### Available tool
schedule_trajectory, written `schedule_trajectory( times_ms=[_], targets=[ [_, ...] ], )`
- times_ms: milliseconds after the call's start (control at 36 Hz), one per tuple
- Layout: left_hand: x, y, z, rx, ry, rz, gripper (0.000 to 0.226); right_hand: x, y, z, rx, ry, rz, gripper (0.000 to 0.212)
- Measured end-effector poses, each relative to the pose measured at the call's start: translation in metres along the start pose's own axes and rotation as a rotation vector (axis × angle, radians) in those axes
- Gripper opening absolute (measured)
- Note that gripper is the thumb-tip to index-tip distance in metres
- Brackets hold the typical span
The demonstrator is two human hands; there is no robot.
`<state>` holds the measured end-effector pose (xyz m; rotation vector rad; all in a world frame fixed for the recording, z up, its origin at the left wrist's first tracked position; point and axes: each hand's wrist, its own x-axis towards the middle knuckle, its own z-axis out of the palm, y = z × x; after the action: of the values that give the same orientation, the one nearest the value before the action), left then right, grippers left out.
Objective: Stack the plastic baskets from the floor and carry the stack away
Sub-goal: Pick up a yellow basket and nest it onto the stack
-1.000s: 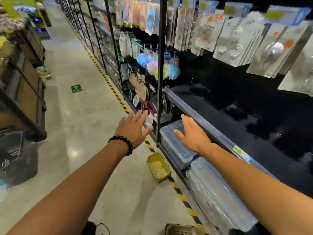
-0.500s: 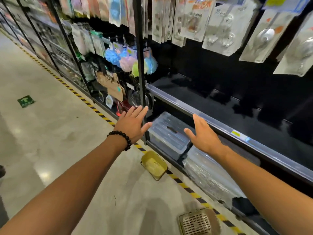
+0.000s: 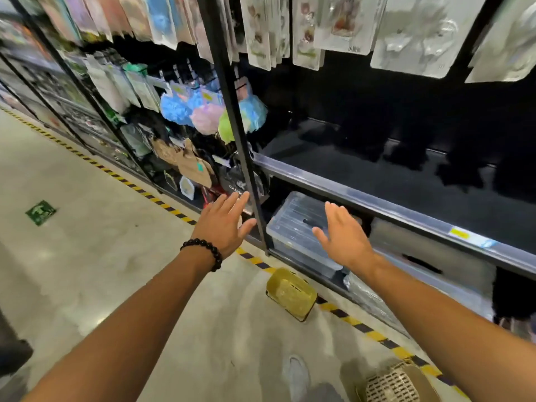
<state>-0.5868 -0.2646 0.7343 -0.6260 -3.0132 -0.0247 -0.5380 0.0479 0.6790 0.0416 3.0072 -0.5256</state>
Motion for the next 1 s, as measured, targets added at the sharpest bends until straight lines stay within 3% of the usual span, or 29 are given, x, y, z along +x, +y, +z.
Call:
schedule_trajectory(
  times_ms=[333,528,806,1000],
  targets=[
    [0.106,-0.035,0.028,-0.049,0.061,0.204,0.063,0.064,-0.021,0.018,0.053,0.063,0.161,0.078],
    [0.146,-0.046,0.072,-0.132,-0.035,0.303,0.066,0.064,-0.018,0.061,0.093,0.087,0.345,0.076],
    [0.155,-0.071,0.207,-0.179,-0.127,0.432,0.072,0.072,-0.023,0.166,0.206,0.063,0.534,0.075],
    [0.152,-0.082,0.337,-0.160,-0.176,0.457,0.073,0.081,0.005,0.284,0.256,0.022,0.643,0.075]
  ],
)
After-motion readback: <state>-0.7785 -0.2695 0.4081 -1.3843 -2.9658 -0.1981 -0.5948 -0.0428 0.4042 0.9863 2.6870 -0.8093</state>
